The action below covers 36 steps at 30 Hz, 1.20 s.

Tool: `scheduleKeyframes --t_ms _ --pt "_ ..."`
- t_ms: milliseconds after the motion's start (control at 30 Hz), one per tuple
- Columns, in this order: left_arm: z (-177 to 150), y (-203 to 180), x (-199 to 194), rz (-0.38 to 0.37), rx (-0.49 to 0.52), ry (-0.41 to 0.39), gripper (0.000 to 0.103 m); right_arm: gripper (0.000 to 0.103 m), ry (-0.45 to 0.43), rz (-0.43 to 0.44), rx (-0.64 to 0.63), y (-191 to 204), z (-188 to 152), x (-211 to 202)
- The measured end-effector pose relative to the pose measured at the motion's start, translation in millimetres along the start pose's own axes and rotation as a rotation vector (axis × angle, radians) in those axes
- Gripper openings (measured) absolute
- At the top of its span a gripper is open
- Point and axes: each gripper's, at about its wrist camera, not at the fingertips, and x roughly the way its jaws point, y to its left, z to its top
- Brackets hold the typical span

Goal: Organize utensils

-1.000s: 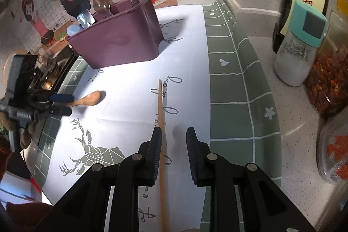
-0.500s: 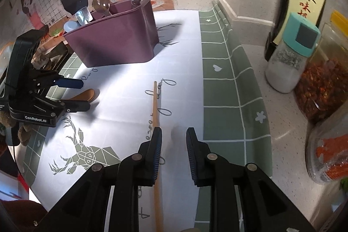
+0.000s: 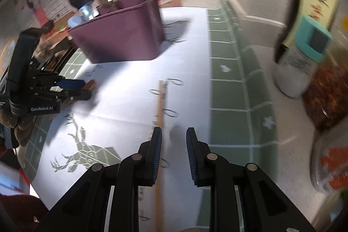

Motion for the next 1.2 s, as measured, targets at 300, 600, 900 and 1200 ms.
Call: scheduleKeyframes --t_ms 300,600,900,1200 --pt "-24.4 6.5 -68.3 -0.005 -0.212 -0.187 0.033 0.022 0.022 -0.070 -0.030 13.9 27.9 40.8" --pt "-33.5 5.9 -88.7 0.026 -0.238 -0.203 0.033 0.005 -0.022 -0.021 -0.045 20.4 32.2 26.8" --pt "-33.7 10.9 -112.9 -0.027 -0.304 -0.258 0.032 0.005 -0.202 0.074 0.069 8.6 42.1 -51.9" --pt "11.0 16.6 -190.2 -0.074 -0.307 -0.491 0.007 0.005 -0.495 0.151 0.077 16.3 97.5 -151.5"
